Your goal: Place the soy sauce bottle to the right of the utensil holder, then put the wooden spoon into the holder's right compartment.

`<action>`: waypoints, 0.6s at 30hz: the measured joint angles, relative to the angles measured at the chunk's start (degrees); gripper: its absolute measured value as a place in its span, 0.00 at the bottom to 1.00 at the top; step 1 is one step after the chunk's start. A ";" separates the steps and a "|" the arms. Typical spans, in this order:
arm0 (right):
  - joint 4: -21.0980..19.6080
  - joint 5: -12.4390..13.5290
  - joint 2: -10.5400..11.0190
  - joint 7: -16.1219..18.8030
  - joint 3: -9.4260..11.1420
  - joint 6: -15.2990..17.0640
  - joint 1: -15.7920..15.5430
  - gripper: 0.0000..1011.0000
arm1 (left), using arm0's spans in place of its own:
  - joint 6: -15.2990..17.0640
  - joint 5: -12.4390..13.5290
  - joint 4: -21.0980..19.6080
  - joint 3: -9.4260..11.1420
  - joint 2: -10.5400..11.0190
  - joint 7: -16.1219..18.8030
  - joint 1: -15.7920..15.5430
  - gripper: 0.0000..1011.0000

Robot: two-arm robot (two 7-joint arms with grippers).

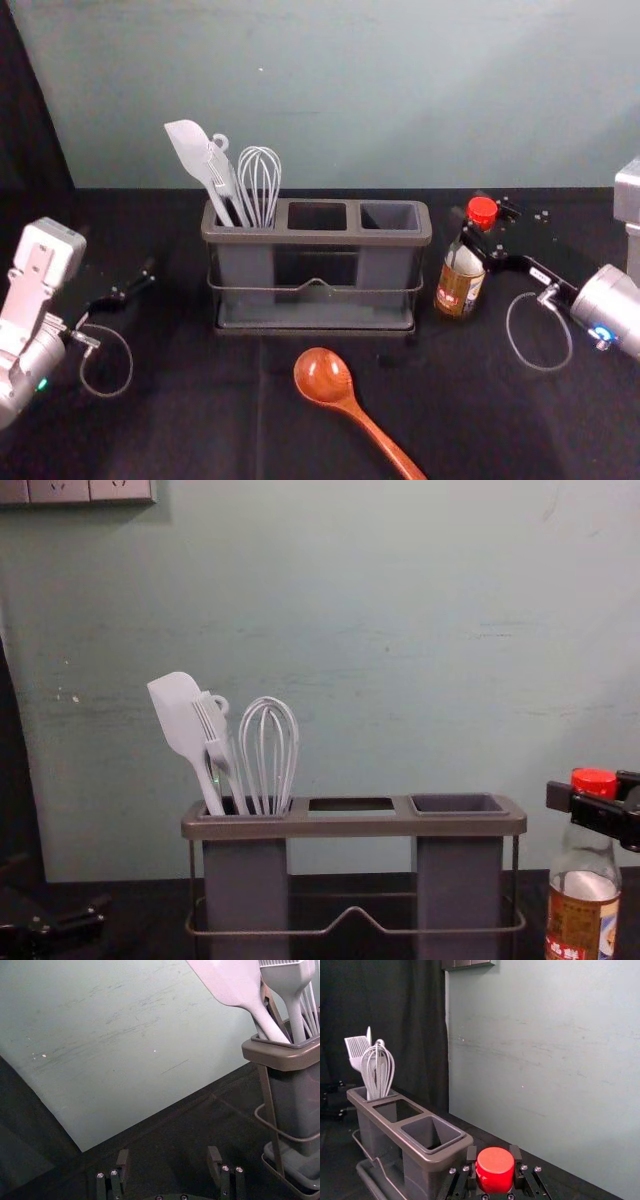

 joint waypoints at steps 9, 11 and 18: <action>2.00 0.19 -0.67 1.04 -0.88 -0.13 1.35 0.39 | 0.00 0.00 0.00 0.00 0.00 0.00 0.00 1.00; 2.30 0.29 -0.72 1.42 -1.07 -0.27 1.55 0.39 | 0.00 0.00 0.00 0.00 0.00 0.00 0.00 1.00; 2.43 0.15 -0.61 1.19 -1.38 0.24 1.63 0.39 | 0.00 0.00 0.00 0.00 0.00 0.00 0.00 1.00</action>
